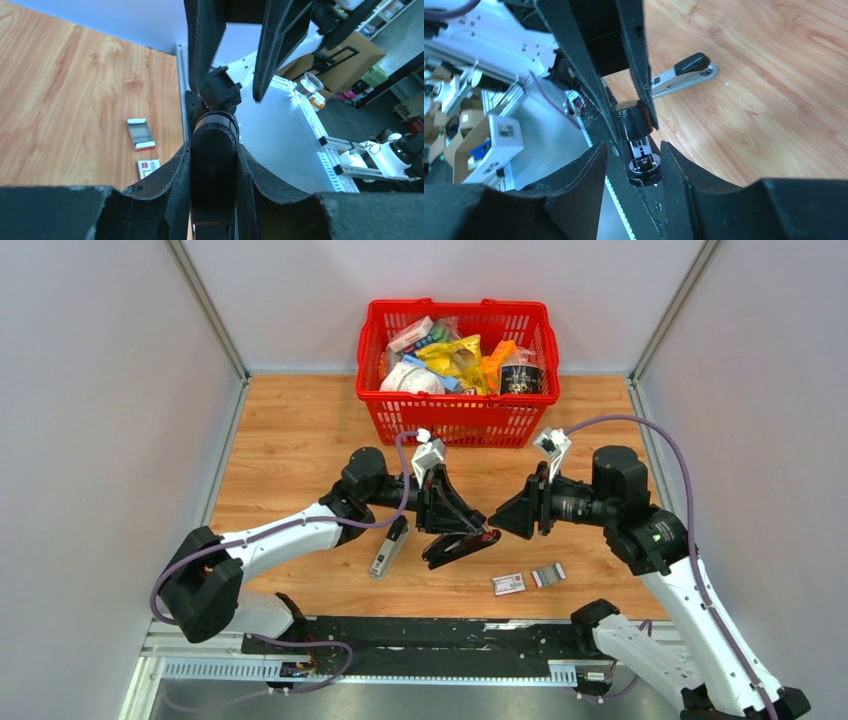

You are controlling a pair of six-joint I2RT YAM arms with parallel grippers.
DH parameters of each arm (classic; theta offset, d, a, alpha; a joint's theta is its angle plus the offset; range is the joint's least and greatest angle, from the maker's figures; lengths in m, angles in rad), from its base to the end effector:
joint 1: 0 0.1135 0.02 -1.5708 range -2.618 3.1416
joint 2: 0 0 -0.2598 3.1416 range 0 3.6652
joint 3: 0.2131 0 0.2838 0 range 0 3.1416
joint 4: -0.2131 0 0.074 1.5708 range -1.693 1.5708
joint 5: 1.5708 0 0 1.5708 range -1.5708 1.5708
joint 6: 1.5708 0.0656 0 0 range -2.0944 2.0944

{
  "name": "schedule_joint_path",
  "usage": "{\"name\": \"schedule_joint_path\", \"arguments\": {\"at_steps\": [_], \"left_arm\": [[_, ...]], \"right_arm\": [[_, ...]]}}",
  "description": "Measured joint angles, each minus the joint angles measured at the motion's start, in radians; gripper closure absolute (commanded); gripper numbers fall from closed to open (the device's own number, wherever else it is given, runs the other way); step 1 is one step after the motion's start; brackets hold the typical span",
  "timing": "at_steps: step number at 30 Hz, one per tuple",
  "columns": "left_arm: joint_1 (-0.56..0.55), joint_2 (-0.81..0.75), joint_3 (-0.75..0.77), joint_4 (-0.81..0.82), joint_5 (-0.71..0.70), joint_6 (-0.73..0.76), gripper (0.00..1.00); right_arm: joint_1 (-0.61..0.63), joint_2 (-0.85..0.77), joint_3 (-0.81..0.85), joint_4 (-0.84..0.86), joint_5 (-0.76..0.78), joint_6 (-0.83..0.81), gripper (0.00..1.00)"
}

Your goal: Unload the staples from the stapler

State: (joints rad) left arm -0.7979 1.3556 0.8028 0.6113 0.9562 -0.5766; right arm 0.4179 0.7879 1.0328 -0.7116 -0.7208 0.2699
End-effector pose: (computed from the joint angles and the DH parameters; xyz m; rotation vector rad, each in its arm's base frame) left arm 0.2016 -0.2835 0.2793 1.0621 1.5098 -1.7363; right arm 0.1665 0.1213 0.3677 -0.6271 2.0123 1.1548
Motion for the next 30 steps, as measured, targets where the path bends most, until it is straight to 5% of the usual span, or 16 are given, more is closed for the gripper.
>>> {"name": "schedule_joint_path", "arguments": {"at_steps": [4, 30], "left_arm": [[0.000, 0.000, -0.003, 0.088, 0.013, -0.062, 1.00], [0.035, 0.038, -0.024, 0.360, 0.038, -0.282, 1.00]], "right_arm": [[0.093, 0.017, 0.003, 0.005, 0.014, -0.019, 0.71], [0.142, -0.005, -0.035, 0.089, 0.042, -0.049, 0.77]]}}
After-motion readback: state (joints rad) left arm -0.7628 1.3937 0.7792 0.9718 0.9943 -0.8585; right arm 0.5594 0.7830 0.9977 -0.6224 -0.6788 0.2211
